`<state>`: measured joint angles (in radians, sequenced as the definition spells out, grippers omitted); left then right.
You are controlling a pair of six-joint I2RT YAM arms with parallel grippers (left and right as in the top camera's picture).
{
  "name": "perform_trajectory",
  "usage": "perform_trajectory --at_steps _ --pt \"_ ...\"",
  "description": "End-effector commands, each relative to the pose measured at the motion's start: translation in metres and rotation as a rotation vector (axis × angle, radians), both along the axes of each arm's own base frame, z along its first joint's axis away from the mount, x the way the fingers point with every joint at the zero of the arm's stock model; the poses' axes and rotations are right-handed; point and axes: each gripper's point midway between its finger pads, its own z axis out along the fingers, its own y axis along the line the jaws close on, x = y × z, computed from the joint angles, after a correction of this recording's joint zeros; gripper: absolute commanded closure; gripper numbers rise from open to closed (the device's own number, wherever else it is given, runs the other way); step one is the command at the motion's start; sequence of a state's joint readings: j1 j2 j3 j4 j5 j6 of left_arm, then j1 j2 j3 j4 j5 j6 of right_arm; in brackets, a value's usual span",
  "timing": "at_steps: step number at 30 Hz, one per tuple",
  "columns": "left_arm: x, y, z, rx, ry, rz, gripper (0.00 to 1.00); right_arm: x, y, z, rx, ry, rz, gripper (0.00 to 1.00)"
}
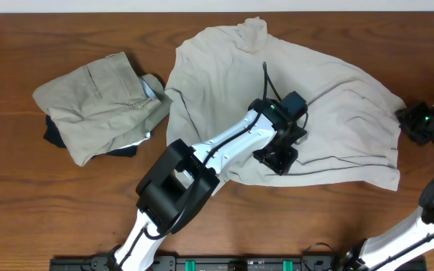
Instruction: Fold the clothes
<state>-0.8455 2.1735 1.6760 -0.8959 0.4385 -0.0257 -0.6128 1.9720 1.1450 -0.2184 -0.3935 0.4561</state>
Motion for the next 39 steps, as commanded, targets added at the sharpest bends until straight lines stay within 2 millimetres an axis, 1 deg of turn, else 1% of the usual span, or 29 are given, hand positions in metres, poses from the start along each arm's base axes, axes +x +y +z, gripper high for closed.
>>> perform_trajectory --at_steps 1,3,5,6,11,13,14,15,16,18,19,21,22,24,27,29,31,33,36,37,38,39 --pt "-0.003 0.002 -0.007 0.012 0.019 -0.005 0.53 0.016 0.001 0.006 0.056 -0.084 0.001 0.85" --pt "-0.003 0.003 -0.008 0.013 0.02 -0.005 0.53 0.03 -0.003 0.019 0.044 -0.166 0.007 0.92" --pt "-0.003 0.003 -0.009 0.015 0.021 -0.005 0.53 0.043 -0.01 0.034 0.025 -0.251 0.001 0.97" --pt "-0.003 0.003 -0.009 0.015 0.021 -0.005 0.53 0.047 -0.013 0.039 0.016 -0.274 -0.006 0.99" --pt "-0.003 0.003 -0.013 0.023 0.028 -0.005 0.52 0.069 -0.029 0.073 -0.053 -0.435 -0.027 0.99" --pt "-0.004 0.004 -0.014 0.025 0.03 -0.005 0.52 0.071 -0.03 0.077 -0.044 -0.451 -0.034 0.98" --pt "-0.004 0.004 -0.015 0.025 0.031 -0.005 0.53 0.071 -0.028 0.076 -0.028 -0.449 -0.027 0.95" --pt "-0.004 0.004 -0.015 0.026 0.031 -0.005 0.52 0.068 -0.025 0.073 -0.003 -0.433 -0.021 0.81" --pt "-0.004 0.004 -0.015 0.027 0.032 -0.004 0.53 0.063 -0.023 0.066 0.022 -0.404 -0.024 0.69" --pt "-0.004 0.004 -0.015 0.027 0.033 -0.004 0.52 0.048 -0.019 0.048 0.073 -0.315 -0.036 0.58" --pt "-0.004 0.004 -0.015 0.027 0.033 -0.004 0.52 0.038 -0.018 0.038 0.077 -0.266 -0.032 0.5" --pt "-0.004 0.004 -0.015 0.027 0.033 -0.004 0.52 0.026 -0.018 0.025 0.059 -0.195 -0.021 0.41" --pt "-0.004 0.004 -0.015 0.027 0.032 -0.004 0.52 0.02 -0.019 0.019 0.038 -0.162 -0.013 0.38" --pt "-0.004 0.004 -0.015 0.026 0.032 -0.005 0.52 0.012 -0.021 0.011 0.019 -0.114 -0.023 0.38" --pt "-0.003 0.003 -0.015 0.022 0.027 -0.004 0.48 0.011 -0.019 0.008 0.024 -0.098 -0.024 0.42" --pt "-0.002 0.001 -0.015 0.017 0.023 -0.004 0.47 0.012 -0.016 0.006 0.027 -0.094 -0.017 0.5" --pt "-0.001 0.0 -0.015 0.012 0.019 -0.004 0.47 0.013 -0.011 0.0 0.04 -0.082 -0.012 0.61" --pt "-0.001 0.0 -0.015 0.012 0.019 -0.004 0.47 0.014 -0.007 -0.01 0.061 -0.065 -0.021 0.63" --pt "-0.001 0.0 -0.015 0.012 0.019 -0.004 0.46 0.013 0.0 -0.025 0.097 -0.036 -0.032 0.62" --pt "-0.001 0.0 -0.015 0.012 0.019 -0.004 0.46 0.012 0.002 -0.027 0.109 -0.033 -0.03 0.58" --pt "-0.001 0.0 -0.015 0.012 0.019 -0.004 0.46 0.012 0.002 -0.028 0.11 -0.031 -0.03 0.48" --pt "-0.001 0.0 -0.015 0.012 0.02 -0.004 0.46 0.012 0.002 -0.028 0.108 -0.032 -0.03 0.41"
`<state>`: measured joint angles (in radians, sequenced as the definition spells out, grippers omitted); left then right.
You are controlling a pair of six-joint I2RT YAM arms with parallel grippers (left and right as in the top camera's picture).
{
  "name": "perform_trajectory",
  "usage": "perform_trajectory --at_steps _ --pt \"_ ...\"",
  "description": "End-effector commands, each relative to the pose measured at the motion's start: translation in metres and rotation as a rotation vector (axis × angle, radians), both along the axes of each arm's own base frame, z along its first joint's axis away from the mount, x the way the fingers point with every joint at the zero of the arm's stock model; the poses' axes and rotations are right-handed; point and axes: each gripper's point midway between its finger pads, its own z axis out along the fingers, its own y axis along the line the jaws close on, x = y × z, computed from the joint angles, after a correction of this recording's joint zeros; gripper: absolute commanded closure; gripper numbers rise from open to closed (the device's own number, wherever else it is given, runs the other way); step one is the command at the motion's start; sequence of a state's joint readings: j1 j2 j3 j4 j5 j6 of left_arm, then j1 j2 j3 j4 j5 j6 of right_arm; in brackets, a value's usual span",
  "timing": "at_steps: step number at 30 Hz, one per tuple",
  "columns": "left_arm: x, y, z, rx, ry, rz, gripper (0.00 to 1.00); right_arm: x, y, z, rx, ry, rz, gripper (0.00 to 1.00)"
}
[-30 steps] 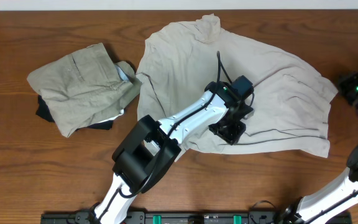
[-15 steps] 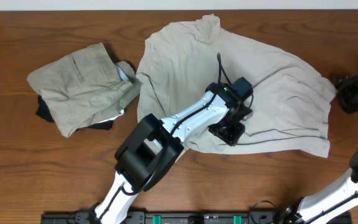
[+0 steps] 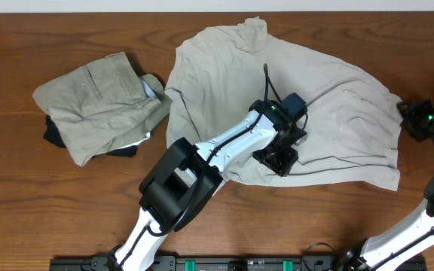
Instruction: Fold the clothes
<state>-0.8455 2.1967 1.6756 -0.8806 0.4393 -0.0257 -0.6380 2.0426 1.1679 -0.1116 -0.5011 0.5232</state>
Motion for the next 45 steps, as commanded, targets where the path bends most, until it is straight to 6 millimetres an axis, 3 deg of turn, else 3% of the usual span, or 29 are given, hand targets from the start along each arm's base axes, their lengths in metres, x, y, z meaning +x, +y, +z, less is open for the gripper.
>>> perform_trajectory --at_steps 1,3,4,7,10,14,21,26,28,31,38,42,45 --pt "-0.002 0.002 -0.005 0.007 0.014 -0.004 0.46 -0.005 0.008 -0.023 0.024 0.06 -0.006 0.42" --pt "-0.002 0.002 -0.005 0.007 0.013 -0.004 0.46 -0.004 0.005 -0.02 0.023 0.046 -0.004 0.84" --pt "-0.002 0.002 -0.006 0.007 0.013 -0.004 0.46 -0.003 0.005 -0.019 0.026 0.036 -0.002 0.89" --pt "-0.002 0.002 -0.005 0.006 0.013 -0.004 0.46 0.007 0.003 -0.009 0.022 -0.034 0.02 0.93" --pt "-0.002 0.002 -0.006 0.006 0.013 -0.005 0.46 0.03 0.004 0.02 0.023 -0.206 0.084 0.99" --pt "-0.002 0.002 -0.006 0.007 0.013 -0.004 0.46 0.049 -0.007 0.065 0.08 -0.4 0.078 0.99" --pt "-0.002 0.002 -0.006 0.006 0.013 -0.005 0.46 0.057 -0.035 0.097 0.032 -0.464 0.071 0.99" --pt "-0.002 0.002 -0.006 0.006 0.013 -0.005 0.46 0.062 -0.048 0.108 -0.075 -0.496 0.077 0.87" --pt "-0.002 0.002 -0.006 0.007 0.013 -0.004 0.46 0.062 -0.051 0.111 -0.087 -0.508 0.074 0.77" --pt "-0.002 0.002 -0.006 0.007 0.013 -0.005 0.46 0.06 -0.042 0.118 -0.044 -0.541 0.135 0.65" --pt "-0.001 0.006 0.004 0.021 0.026 0.003 0.46 0.045 -0.002 0.121 0.13 -0.522 0.271 0.58" --pt "0.004 0.011 0.034 0.015 0.021 0.02 0.46 0.03 0.011 0.11 0.088 -0.404 0.287 0.57" --pt "0.016 0.018 0.076 -0.016 -0.036 0.028 0.46 0.017 0.012 0.116 -0.006 -0.313 0.276 0.54"
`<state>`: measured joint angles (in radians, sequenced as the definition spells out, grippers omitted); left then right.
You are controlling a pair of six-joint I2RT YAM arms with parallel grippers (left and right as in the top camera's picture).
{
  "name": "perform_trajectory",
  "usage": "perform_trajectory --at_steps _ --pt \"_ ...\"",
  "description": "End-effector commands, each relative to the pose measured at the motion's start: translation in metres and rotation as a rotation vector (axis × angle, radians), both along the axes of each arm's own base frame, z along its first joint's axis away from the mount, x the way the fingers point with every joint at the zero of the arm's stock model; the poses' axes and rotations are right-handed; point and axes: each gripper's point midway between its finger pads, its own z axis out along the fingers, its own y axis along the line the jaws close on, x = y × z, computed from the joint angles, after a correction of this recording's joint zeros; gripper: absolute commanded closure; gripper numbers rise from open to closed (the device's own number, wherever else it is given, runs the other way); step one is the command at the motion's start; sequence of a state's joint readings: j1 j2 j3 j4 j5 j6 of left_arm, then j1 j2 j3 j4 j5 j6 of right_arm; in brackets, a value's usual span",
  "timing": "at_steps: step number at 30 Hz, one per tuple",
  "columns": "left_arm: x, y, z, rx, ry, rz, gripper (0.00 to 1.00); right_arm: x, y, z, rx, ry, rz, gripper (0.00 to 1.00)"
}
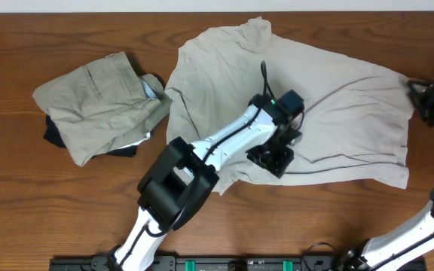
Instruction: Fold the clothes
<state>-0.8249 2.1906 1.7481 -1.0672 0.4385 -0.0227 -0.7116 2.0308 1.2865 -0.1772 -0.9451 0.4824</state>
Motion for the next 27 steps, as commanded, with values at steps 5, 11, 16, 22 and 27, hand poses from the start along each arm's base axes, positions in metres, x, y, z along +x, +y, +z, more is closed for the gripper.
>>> perform_trajectory --at_steps 5,11,16,22,27 --pt "0.061 0.033 0.144 -0.089 -0.384 0.107 0.46 -0.032 0.004 0.082 -0.312 0.055 -0.056 0.48" --pt "0.088 0.125 0.245 -0.001 -0.749 0.396 0.38 -0.116 0.01 0.113 -0.493 0.348 -0.224 0.07" --pt "0.08 0.177 0.277 -0.007 -0.78 0.526 0.31 -0.164 0.037 0.117 -0.489 0.467 -0.201 0.01" --pt "0.061 0.184 0.229 0.025 -0.551 0.513 0.31 -0.203 0.045 0.054 -0.427 0.695 -0.206 0.51" --pt "0.046 0.189 0.157 0.143 -0.391 0.474 0.31 -0.223 0.052 -0.009 -0.34 0.816 -0.198 0.49"
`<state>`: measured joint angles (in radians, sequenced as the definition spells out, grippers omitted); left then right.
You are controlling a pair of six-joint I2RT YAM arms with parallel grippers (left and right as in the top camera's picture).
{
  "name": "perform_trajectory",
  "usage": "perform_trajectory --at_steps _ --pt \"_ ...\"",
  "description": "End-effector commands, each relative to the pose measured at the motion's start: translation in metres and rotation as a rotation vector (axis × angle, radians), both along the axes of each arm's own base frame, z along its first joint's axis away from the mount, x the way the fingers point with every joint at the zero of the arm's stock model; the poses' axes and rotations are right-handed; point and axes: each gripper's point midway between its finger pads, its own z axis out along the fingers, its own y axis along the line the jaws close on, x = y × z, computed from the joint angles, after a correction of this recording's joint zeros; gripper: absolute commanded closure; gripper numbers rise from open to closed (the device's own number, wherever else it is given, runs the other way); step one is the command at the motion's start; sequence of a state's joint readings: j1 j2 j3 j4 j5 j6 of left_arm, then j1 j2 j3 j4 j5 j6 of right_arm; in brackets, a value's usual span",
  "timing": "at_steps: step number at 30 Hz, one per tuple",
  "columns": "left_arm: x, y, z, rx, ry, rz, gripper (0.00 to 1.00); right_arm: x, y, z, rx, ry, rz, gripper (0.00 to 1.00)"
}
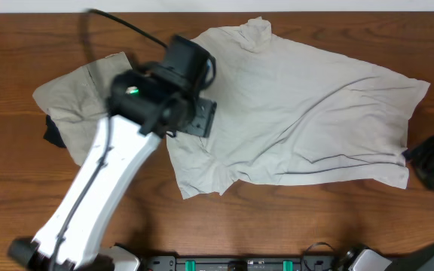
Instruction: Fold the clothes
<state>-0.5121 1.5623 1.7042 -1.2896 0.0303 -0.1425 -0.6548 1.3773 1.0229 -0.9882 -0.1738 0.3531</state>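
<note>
A beige shirt (300, 105) lies spread across the middle and right of the table, with its collar (255, 30) toward the far edge. My left gripper (199, 118) hangs over the shirt's left edge, seen from above, and its jaws are hidden under the wrist. My right gripper (430, 162) sits low at the right, just beside the shirt's lower right corner (401, 175). Whether it holds the cloth cannot be made out.
A pile of folded clothes (89, 105) lies at the left: a khaki garment on top, a dark one (51, 134) under it. The left arm (96, 181) crosses the front left of the table. The table's far edge runs along the top.
My left gripper has moved from the shirt's lower middle to its left edge. The right gripper has gone from the far right sleeve down to the lower right corner. The shirt lies flatter and wider.
At first my left gripper rested on the shirt's lower middle while the right gripper stood at its right edge. The right edge then lay farther right and the cloth stretched out. Now the left arm is off the middle and the shirt is spread out.
</note>
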Motion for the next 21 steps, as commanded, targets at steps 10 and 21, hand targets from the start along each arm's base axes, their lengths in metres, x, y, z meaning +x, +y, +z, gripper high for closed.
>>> perform_trajectory --at_steps 10,21 --pt "-0.058 -0.023 -0.164 -0.108 0.38 -0.076 0.29 -0.01 -0.009 -0.076 0.054 0.105 -0.105 0.5" --pt "-0.076 -0.02 -0.196 -0.116 0.427 -0.105 0.28 0.0 -0.016 -0.095 0.067 0.1 -0.136 0.56"
